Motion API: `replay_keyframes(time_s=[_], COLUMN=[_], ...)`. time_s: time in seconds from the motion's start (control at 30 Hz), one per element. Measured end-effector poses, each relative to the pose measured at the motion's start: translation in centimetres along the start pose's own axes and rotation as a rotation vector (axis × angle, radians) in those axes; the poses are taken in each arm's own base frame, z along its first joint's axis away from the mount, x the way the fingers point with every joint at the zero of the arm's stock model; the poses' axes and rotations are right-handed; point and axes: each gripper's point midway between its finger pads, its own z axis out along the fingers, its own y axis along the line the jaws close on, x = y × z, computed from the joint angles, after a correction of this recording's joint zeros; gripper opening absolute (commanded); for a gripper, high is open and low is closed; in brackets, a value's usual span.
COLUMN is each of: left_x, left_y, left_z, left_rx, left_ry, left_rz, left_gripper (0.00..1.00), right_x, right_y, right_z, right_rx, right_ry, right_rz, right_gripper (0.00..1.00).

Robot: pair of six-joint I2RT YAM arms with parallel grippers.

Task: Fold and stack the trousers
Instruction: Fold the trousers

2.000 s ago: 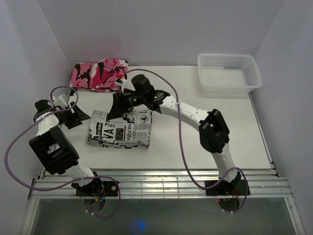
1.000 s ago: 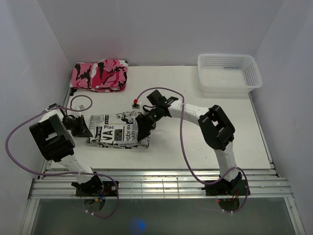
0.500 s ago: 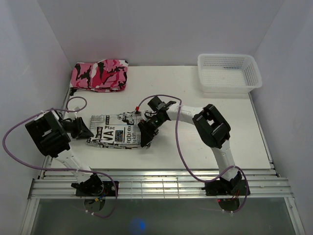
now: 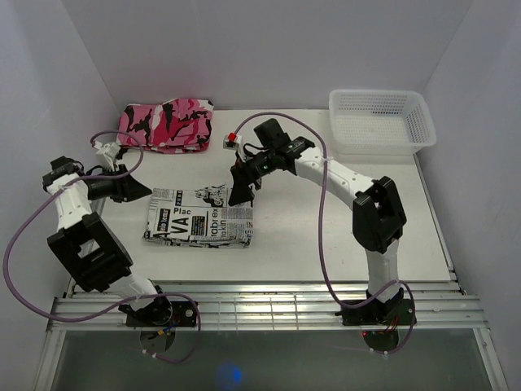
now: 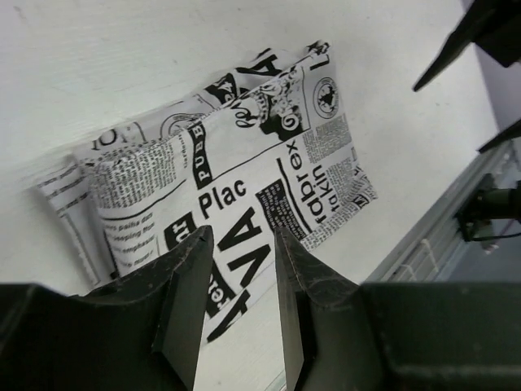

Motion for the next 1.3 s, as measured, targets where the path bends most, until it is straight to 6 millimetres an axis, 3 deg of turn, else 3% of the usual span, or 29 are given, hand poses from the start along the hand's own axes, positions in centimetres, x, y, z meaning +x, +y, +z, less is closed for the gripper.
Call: replay_keyframes(time_s=[0.13,0.3,0.37,0.47,0.63,0.7,0.77,0.9,1.03,1.1,1.17,1.23,1.3], left_x=[1.5,4.9,6.1,7.1,5.7,4.8,3.7,-0.4,-5.5,-7.5,-7.9,-7.4,-6.0], left_y=[1.1,5.4,7.4,9.1,9.7,9.8,9.6,8.5,6.8,5.8,4.8,4.7,4.8], left_z=[2.9,6.6,7.8,9.1,10.1,10.6,10.8,9.4,4.5,1.0,-2.1,-4.2,-4.8], left_rx=[0.106,0.129,0.104,0.081,0.052,0.038,0.02,-0.066,-0.189,-0.239,-0.263,-0.273,-0.261], left_ry=[0.011,0.05,0.065,0.077,0.081,0.084,0.083,0.041,-0.088,-0.179,-0.244,-0.272,-0.268], left_rz=[-0.139,-0.394,-0.466,-0.565,-0.579,-0.536,-0.481,-0.323,-0.182,-0.156,-0.172,-0.216,-0.277], left_gripper=[0.46,0.47,0.47,0.47,0.53,0.64,0.98,0.98,0.98,0.98,0.98,0.98,0.98], right_x=[0.5,5.4,6.8,6.0,5.8,6.3,6.9,7.2,3.9,1.4,-0.3,-0.8,0.0], right_y=[-3.5,-9.2,-10.3,-11.7,-14.5,-15.7,-16.2,-15.1,-11.4,-8.3,-5.1,-2.5,-0.6], right_z=[1.8,6.0,6.7,5.8,2.9,1.3,-0.3,-3.6,-4.9,-3.5,-0.6,3.0,6.8], right_rx=[0.01,0.011,-0.033,-0.006,0.077,0.143,0.198,0.323,0.422,0.439,0.43,0.414,0.39], right_ry=[-0.017,0.023,0.014,-0.025,-0.075,-0.075,-0.067,-0.036,-0.027,-0.024,-0.004,0.032,0.088], right_rz=[0.034,0.206,0.284,0.314,0.343,0.351,0.349,0.306,0.118,-0.031,-0.177,-0.292,-0.375], right_gripper=[0.83,0.82,0.81,0.8,0.79,0.79,0.8,0.84,0.86,0.87,0.87,0.89,0.9])
